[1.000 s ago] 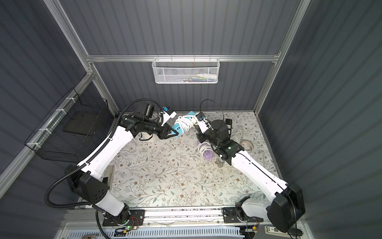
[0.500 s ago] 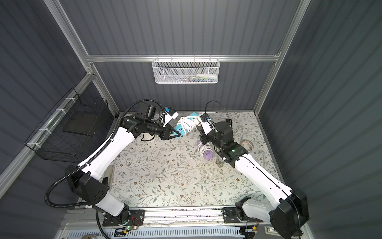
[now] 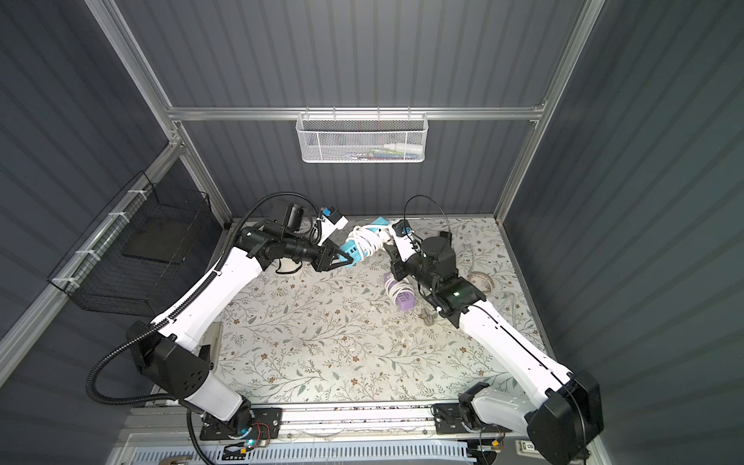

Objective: Unwrap the cord wrapped around the power strip
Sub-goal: Remove the plug from the socket.

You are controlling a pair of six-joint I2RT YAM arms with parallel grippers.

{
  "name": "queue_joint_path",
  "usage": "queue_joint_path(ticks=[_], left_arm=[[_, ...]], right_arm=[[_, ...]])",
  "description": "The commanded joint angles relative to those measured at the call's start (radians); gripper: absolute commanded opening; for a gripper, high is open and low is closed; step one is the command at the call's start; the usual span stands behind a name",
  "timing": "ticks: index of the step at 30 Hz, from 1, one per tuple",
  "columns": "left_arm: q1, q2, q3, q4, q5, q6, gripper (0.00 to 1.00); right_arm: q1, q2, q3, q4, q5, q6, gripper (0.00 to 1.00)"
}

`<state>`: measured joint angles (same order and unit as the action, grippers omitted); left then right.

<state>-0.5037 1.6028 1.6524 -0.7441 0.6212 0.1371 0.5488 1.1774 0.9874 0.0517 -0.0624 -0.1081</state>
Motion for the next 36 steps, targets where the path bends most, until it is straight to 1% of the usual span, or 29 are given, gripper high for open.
queue_joint_path(ticks=[1,5,12,15,18,22,24,28,32,34,36], left_arm=[[0.008,-0.023,0.007,0.091,-0.034,-0.027,0.0],[0.01,-0.02,0.006,0.087,-0.038,-0.024,0.0],[0.01,-0.023,0.004,0.086,-0.039,-0.019,0.0],[0.01,-0.023,0.004,0.086,-0.039,-0.019,0.0],[0.01,-0.024,0.003,0.089,-0.045,-0.022,0.0],[0.011,-0.027,-0.002,0.108,-0.056,-0.035,0.0],[0.012,-0.024,-0.004,0.122,-0.063,-0.05,0.0],[0.011,-0.021,-0.011,0.148,-0.066,-0.068,0.0],[0.011,-0.025,-0.017,0.143,-0.087,-0.064,0.0],[0.013,-0.029,-0.022,0.143,-0.092,-0.062,0.0],[0.011,-0.031,-0.022,0.142,-0.094,-0.061,0.0]], right_arm=[[0.085,0.0,-0.008,0.018,-0.025,0.029,0.0],[0.078,-0.027,-0.034,0.027,-0.006,0.034,0.0],[-0.135,-0.092,-0.03,0.017,-0.165,0.093,0.0],[-0.174,-0.092,-0.022,0.017,-0.184,0.092,0.0],[-0.164,-0.082,-0.019,0.01,-0.208,0.099,0.0],[-0.048,-0.067,-0.036,0.016,-0.106,0.06,0.0],[0.03,-0.042,-0.04,0.027,-0.049,0.048,0.0],[0.119,-0.001,-0.029,0.04,-0.003,0.052,0.0],[0.122,-0.013,-0.033,0.041,0.028,0.047,0.0],[0.077,-0.036,-0.036,0.031,-0.006,0.061,0.0],[-0.01,-0.076,-0.048,0.034,-0.082,0.105,0.0]])
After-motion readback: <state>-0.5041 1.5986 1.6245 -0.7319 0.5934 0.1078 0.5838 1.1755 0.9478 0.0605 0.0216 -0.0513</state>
